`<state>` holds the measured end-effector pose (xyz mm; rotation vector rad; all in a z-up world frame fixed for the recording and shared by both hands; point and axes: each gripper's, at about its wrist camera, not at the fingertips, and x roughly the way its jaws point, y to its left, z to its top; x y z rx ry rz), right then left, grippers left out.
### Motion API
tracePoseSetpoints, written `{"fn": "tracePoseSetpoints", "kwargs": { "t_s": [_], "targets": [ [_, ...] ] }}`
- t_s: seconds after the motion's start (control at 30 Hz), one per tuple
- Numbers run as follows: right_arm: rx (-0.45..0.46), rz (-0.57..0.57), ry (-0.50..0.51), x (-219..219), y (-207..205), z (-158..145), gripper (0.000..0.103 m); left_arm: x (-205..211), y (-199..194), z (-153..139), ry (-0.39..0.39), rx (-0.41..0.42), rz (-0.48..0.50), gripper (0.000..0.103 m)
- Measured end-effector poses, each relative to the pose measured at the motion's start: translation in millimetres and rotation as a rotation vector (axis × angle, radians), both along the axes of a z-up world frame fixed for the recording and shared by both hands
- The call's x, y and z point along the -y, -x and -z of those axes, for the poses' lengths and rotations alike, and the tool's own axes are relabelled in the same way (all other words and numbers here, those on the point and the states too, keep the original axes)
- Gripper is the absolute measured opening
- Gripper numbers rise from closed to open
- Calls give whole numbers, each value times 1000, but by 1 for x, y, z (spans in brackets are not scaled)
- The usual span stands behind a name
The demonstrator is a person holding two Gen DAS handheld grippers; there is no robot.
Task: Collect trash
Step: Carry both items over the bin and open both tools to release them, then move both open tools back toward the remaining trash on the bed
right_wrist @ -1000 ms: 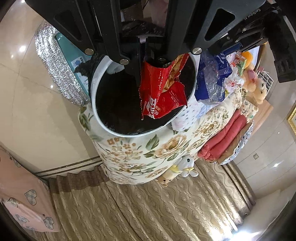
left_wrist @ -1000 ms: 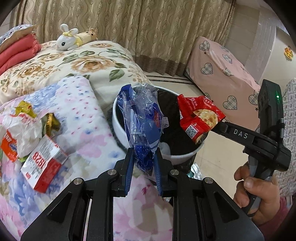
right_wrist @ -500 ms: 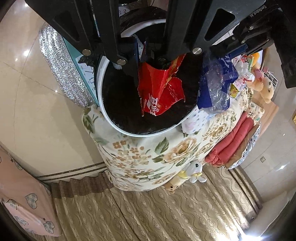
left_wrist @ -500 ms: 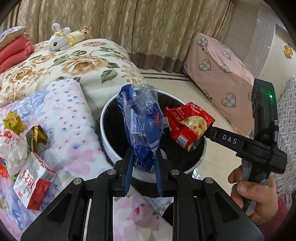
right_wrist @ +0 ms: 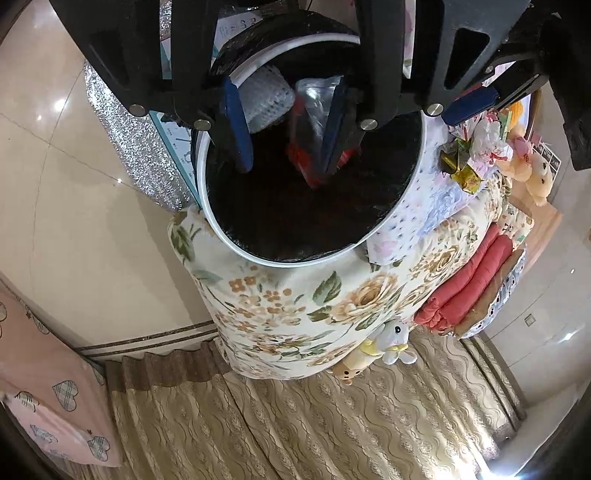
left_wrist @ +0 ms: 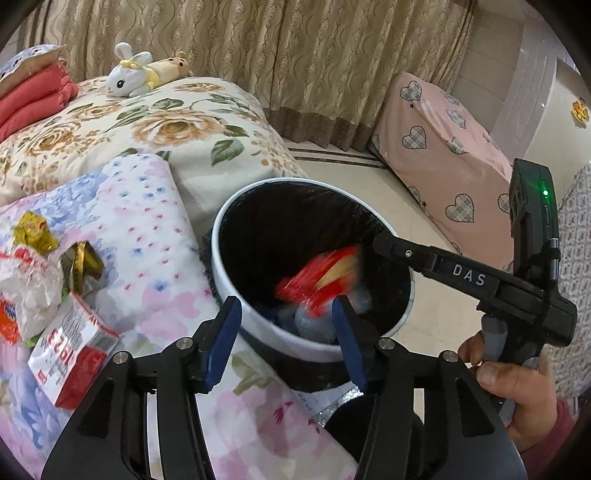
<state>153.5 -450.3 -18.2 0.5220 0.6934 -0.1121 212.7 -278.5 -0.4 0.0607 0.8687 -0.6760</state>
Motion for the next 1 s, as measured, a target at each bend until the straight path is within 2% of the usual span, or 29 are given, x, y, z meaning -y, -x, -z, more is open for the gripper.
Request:
{"fn": "tracePoseSetpoints", "kwargs": {
  "t_s": [0.2, 0.37, 0.5, 0.73, 1.0],
  "targets": [
    [2, 5, 17, -7, 6, -1, 52, -25, 8, 6, 24, -23, -45, 57],
    [18, 6, -1, -16, 14, -2, 53, -50, 14, 13, 39, -43, -95, 58],
    [35, -10, -6, -33, 18, -2, 66, -75, 18, 20, 47, -53, -146, 58],
    [64, -76, 15, -71, 19, -8, 72, -117, 25, 28, 51, -57, -230, 58],
    [67, -162, 18, -116, 18, -5, 73, -167, 34, 35, 52, -55, -325, 58]
  ]
}}
